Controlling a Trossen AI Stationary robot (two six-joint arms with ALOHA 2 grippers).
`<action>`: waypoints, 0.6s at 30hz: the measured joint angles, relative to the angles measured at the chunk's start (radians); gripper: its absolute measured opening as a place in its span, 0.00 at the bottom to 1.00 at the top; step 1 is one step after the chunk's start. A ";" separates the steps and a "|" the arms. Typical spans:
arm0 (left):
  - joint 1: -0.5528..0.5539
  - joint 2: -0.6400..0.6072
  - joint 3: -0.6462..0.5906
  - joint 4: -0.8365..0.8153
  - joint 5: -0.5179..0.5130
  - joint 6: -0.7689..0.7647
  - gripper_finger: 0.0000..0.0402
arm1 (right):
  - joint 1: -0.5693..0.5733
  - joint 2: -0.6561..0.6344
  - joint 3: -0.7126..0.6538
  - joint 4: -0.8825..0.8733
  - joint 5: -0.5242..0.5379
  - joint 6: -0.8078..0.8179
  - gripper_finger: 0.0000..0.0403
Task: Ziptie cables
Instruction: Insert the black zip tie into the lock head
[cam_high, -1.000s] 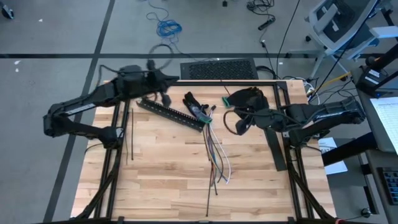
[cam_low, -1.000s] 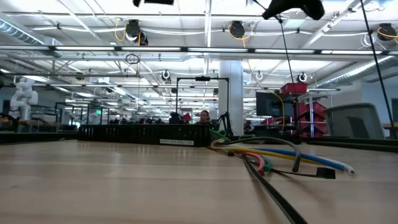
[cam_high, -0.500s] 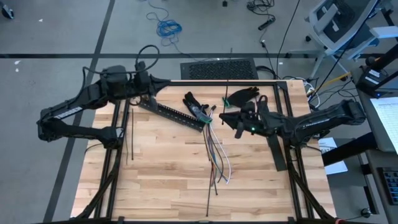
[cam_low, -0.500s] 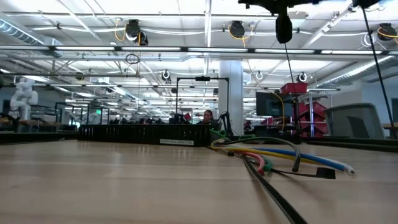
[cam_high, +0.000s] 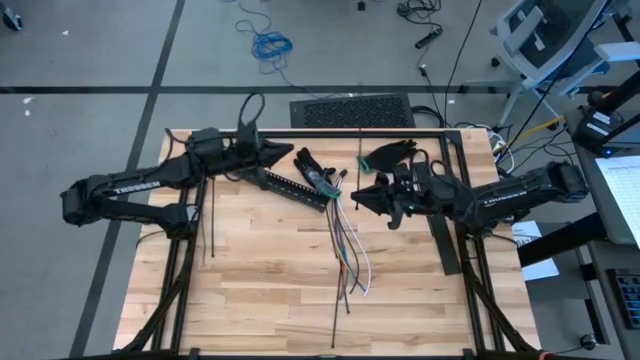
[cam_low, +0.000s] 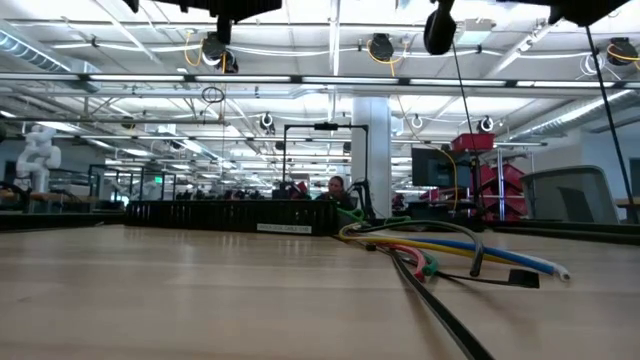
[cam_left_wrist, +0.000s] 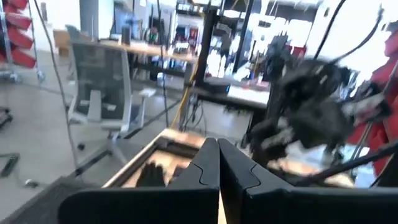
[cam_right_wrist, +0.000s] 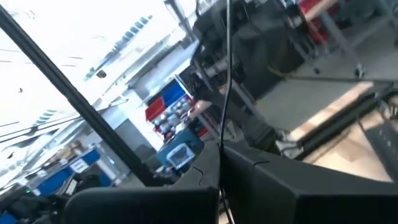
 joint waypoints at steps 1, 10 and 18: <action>-0.001 -0.001 -0.009 0.035 0.000 -0.018 0.00 | -0.010 0.013 0.000 0.001 -0.022 0.015 0.00; -0.037 -0.003 -0.015 0.209 0.007 -0.088 0.00 | -0.062 0.161 0.000 0.038 -0.108 0.030 0.00; -0.068 0.011 -0.015 0.122 -0.033 -0.287 0.11 | -0.067 0.287 0.025 0.207 -0.186 0.047 0.00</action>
